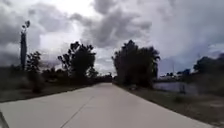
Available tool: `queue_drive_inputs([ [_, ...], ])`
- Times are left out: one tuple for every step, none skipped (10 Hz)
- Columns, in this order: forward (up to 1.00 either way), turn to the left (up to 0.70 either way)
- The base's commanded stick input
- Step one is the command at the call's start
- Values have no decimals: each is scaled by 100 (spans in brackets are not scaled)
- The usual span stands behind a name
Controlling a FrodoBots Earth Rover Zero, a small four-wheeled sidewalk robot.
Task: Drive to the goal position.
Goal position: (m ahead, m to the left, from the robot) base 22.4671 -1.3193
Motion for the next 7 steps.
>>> queue_drive_inputs([
  [85, 0],
  [85, 0],
  [85, 0],
  [85, 0],
  [85, 0],
  [85, 0],
  [85, 0],
])
